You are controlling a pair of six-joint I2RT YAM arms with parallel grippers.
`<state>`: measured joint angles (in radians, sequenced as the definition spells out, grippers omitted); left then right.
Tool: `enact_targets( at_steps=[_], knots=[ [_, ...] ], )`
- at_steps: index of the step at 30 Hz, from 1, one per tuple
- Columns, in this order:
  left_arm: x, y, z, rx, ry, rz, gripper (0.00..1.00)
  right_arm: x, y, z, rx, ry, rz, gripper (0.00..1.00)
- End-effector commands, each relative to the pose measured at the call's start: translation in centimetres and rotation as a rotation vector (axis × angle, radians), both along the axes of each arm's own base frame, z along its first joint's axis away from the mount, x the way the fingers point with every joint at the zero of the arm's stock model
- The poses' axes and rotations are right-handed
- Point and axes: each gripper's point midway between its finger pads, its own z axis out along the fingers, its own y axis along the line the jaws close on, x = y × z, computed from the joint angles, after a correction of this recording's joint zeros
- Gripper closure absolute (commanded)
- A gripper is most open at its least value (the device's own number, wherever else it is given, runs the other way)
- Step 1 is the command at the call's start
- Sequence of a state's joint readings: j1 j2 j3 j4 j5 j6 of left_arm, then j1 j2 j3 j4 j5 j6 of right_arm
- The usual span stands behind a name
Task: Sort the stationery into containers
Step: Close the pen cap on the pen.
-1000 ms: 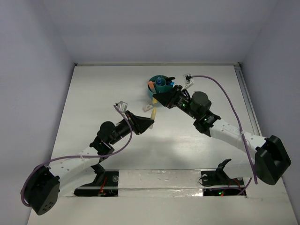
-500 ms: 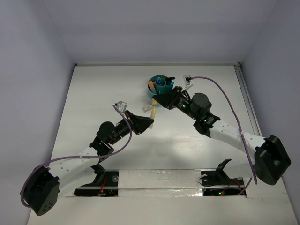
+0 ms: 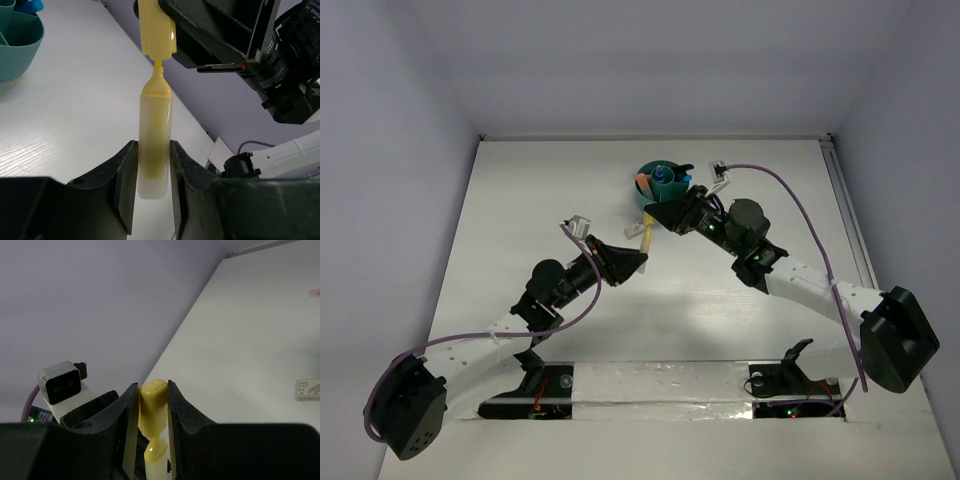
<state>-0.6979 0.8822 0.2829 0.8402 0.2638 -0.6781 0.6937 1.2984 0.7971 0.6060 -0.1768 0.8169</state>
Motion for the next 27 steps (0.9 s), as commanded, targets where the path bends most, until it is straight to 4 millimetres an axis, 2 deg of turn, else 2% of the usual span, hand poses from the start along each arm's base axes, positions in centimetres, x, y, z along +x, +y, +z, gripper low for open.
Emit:
enact_targets(
  at_steps=[1,11,27],
  knots=[
    [0.3,0.3,3.3,-0.057,-0.086,0.019,1.00,-0.2,-0.1,0.7,0.034,-0.038,0.009,1.00],
    [0.5,0.4,3.3,-0.052,-0.090,0.031,1.00,-0.3,0.0,-0.3,0.028,-0.026,0.018,1.00],
    [1.2,0.3,3.0,-0.047,-0.088,0.054,1.00,-1.4,0.5,-0.3,0.055,-0.032,0.039,1.00]
  ],
)
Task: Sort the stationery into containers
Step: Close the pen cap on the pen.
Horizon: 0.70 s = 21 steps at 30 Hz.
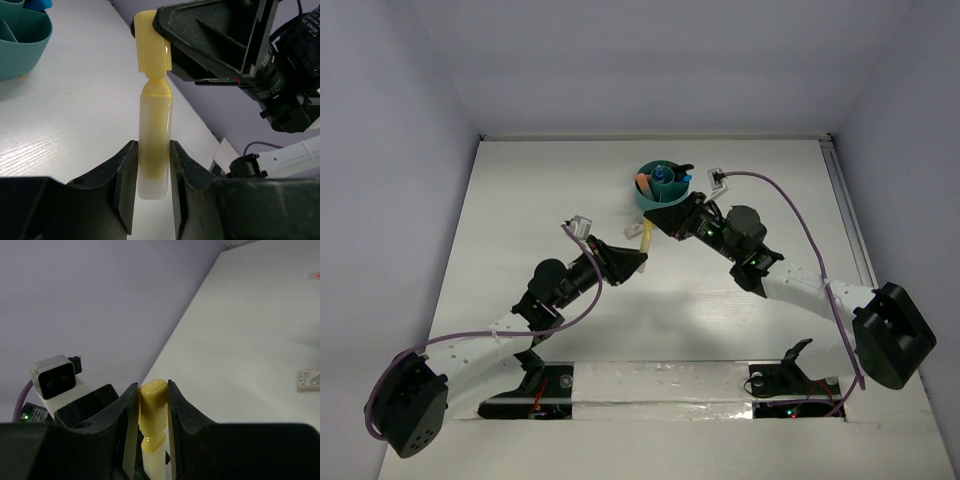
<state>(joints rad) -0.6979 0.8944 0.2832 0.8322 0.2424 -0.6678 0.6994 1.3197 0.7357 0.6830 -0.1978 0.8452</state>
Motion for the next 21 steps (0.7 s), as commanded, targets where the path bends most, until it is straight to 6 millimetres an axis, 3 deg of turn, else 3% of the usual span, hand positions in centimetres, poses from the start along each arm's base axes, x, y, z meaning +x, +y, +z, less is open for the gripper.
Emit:
enact_targets(
  at_steps=[1,21],
  knots=[
    [0.8,0.3,3.6,-0.062,-0.098,0.035,1.00,-0.7,0.1,1.7,0.044,-0.058,0.004,1.00],
    [1.6,0.5,5.3,-0.087,-0.138,0.075,1.00,-1.5,0.4,0.5,0.018,-0.059,0.007,1.00]
  ],
)
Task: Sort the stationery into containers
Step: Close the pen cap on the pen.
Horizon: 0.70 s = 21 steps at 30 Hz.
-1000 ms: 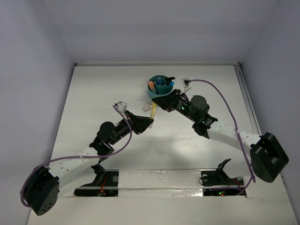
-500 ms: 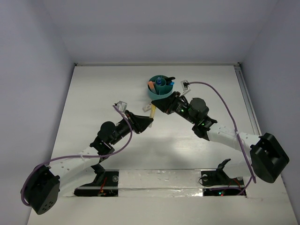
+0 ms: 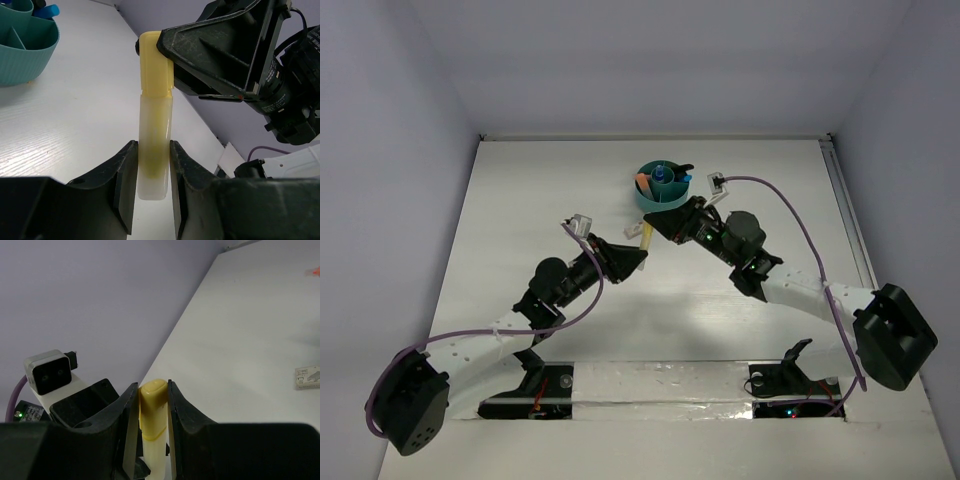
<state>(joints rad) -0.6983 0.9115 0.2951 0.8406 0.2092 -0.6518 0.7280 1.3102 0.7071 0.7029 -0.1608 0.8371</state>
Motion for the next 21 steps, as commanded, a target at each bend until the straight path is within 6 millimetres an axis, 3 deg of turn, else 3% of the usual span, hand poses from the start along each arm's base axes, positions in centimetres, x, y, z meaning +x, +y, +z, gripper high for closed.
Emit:
enact_targets(
  at_steps=[1,9,21],
  knots=[
    [0.9,0.4,5.1,-0.090,-0.128,0.042,1.00,-1.1,0.4,1.0,0.018,-0.057,0.024,1.00],
    [1.3,0.8,6.9,-0.121,-0.146,0.077,1.00,-2.0,0.4,-0.9,-0.014,-0.035,0.029,1.00],
    [2.3,1.2,7.9,-0.123,-0.163,0.121,1.00,-3.1,0.2,-2.8,-0.070,-0.007,0.044,1.00]
  ],
)
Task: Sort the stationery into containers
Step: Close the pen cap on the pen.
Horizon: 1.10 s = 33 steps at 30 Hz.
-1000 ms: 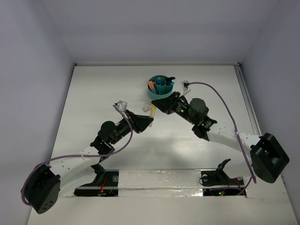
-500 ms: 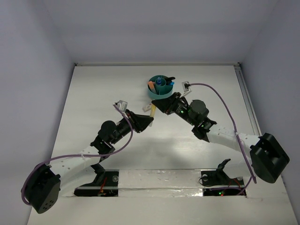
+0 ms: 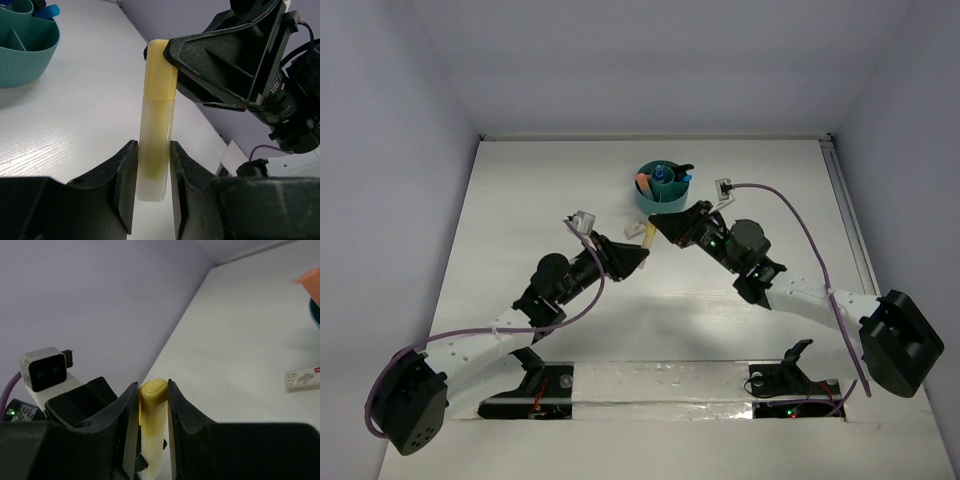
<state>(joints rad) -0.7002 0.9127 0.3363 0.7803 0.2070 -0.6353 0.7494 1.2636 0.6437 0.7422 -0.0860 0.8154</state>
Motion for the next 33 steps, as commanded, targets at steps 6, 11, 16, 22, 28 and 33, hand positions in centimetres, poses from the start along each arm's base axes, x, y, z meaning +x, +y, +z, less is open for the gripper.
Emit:
enact_targets(
  at_steps=[6,11,16,22,28,33],
  knots=[
    [2.4,1.6,9.0,-0.132,-0.204,0.132,1.00,-3.6,1.9,-3.9,-0.136,0.034,0.144,1.00],
    [2.8,2.1,10.6,-0.132,-0.240,0.147,1.00,-4.8,2.5,-5.8,-0.215,0.056,0.167,1.00],
    [3.2,2.6,12.3,-0.156,-0.272,0.160,1.00,-6.9,3.3,-8.8,-0.287,0.106,0.202,1.00],
    [3.4,3.8,14.0,-0.171,-0.309,0.191,1.00,-7.9,2.4,-12.2,-0.323,0.181,0.178,1.00],
    [3.6,4.8,14.8,-0.174,-0.326,0.223,1.00,-8.6,2.1,-14.1,-0.358,0.219,0.187,1.00],
    [3.8,5.3,15.0,-0.182,-0.332,0.237,1.00,-9.2,2.0,-14.6,-0.356,0.237,0.192,1.00]
  ],
)
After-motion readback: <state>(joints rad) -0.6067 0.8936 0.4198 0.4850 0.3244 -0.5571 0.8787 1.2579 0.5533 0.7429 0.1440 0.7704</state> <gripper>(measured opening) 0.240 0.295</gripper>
